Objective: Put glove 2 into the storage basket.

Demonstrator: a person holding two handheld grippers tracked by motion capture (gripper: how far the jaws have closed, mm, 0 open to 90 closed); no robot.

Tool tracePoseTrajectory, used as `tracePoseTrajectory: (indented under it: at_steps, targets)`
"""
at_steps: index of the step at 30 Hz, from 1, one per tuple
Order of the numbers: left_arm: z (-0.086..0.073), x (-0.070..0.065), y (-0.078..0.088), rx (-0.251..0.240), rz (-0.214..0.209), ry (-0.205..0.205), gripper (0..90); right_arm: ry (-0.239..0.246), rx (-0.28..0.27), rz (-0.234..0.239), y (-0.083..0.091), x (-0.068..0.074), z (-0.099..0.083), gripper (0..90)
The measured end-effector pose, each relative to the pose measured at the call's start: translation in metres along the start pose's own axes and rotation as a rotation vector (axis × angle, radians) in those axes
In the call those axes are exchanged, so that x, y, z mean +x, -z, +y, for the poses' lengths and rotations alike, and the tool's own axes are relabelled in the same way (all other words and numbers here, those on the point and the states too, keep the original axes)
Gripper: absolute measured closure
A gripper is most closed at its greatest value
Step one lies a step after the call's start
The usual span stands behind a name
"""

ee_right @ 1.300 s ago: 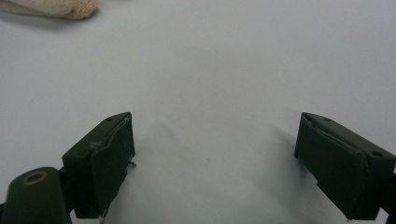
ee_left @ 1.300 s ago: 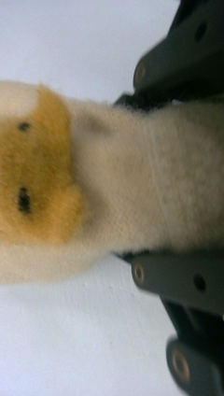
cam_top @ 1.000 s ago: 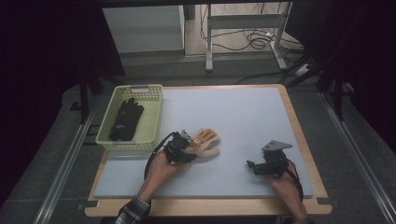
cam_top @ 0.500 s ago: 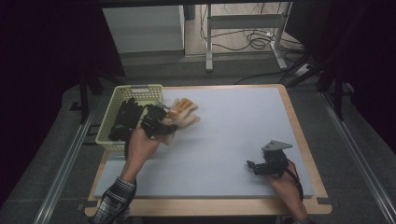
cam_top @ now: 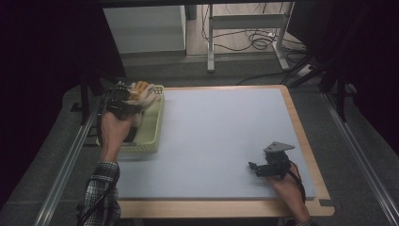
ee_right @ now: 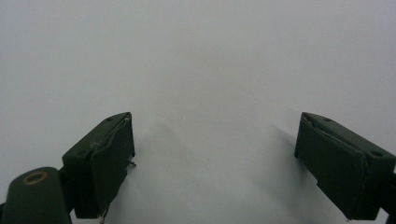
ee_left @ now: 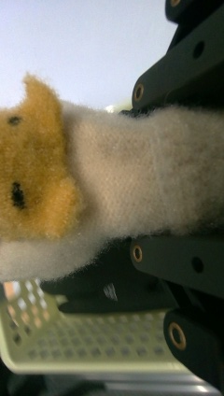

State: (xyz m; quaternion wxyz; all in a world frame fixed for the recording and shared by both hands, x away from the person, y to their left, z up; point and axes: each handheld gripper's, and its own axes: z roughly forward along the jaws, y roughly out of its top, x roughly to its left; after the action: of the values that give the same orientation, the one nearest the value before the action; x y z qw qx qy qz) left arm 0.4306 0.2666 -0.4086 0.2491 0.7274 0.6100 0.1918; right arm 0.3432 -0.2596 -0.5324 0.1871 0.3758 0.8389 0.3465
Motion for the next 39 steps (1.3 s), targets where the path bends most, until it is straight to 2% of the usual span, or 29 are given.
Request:
tracePoseTrajectory:
  at_steps: [5,10,15,17,18,19,21,22,23,26,28,31,33,34,37,39]
  targets:
    - [-0.001,0.012,-0.028,0.062,0.026,0.041,62.6,0.0,0.0,0.0,0.0,0.0,0.0,11.8]
    - [-0.004,0.008,-0.059,0.117,0.006,0.047,62.0,-0.001,0.0,0.001,0.0,0.0,0.0,11.8]
    - [-0.007,-0.005,-0.086,0.148,-0.045,0.026,60.3,-0.001,0.0,0.0,0.0,0.0,0.0,11.8]
    - [-0.009,-0.006,-0.093,0.177,-0.103,0.025,58.5,-0.001,-0.001,0.0,0.0,0.0,0.0,11.8]
    - [-0.009,-0.006,-0.097,0.2,-0.132,0.032,53.0,0.0,-0.001,0.0,0.0,0.0,0.0,11.8]
    - [-0.009,-0.005,-0.097,0.205,-0.143,0.041,40.3,-0.001,-0.001,0.0,0.0,0.0,0.0,11.8]
    - [-0.008,-0.003,-0.092,0.206,-0.162,0.016,29.0,-0.001,-0.001,0.0,0.0,0.0,0.0,11.8]
    - [-0.008,-0.003,-0.089,0.205,-0.156,0.004,22.1,-0.001,-0.001,0.0,0.0,0.0,0.0,11.8]
    - [-0.007,-0.002,-0.083,0.195,-0.151,-0.01,18.2,-0.001,-0.001,0.001,0.0,0.0,0.0,11.8]
    - [-0.004,0.003,-0.063,0.148,-0.164,-0.013,15.2,-0.001,0.0,0.0,0.0,0.0,0.0,11.8]
    - [-0.002,0.008,-0.051,0.099,-0.146,-0.005,19.5,0.0,-0.001,-0.001,0.0,0.0,0.0,11.8]
    - [-0.002,0.016,-0.042,0.058,-0.079,0.014,40.8,0.0,0.0,0.0,0.0,0.0,0.0,11.8]
    - [-0.003,0.019,-0.047,0.089,-0.006,0.008,53.8,-0.001,0.0,0.0,0.0,0.0,0.0,11.8]
    - [-0.004,0.02,-0.051,0.116,0.016,0.003,58.8,-0.001,0.0,0.0,0.0,0.0,0.0,11.8]
    - [-0.006,0.018,-0.071,0.198,0.028,-0.005,66.7,-0.001,0.0,0.0,0.0,0.0,0.0,11.8]
    - [-0.007,0.013,-0.082,0.222,0.024,-0.014,70.3,-0.001,0.0,0.001,0.0,0.0,0.0,11.8]
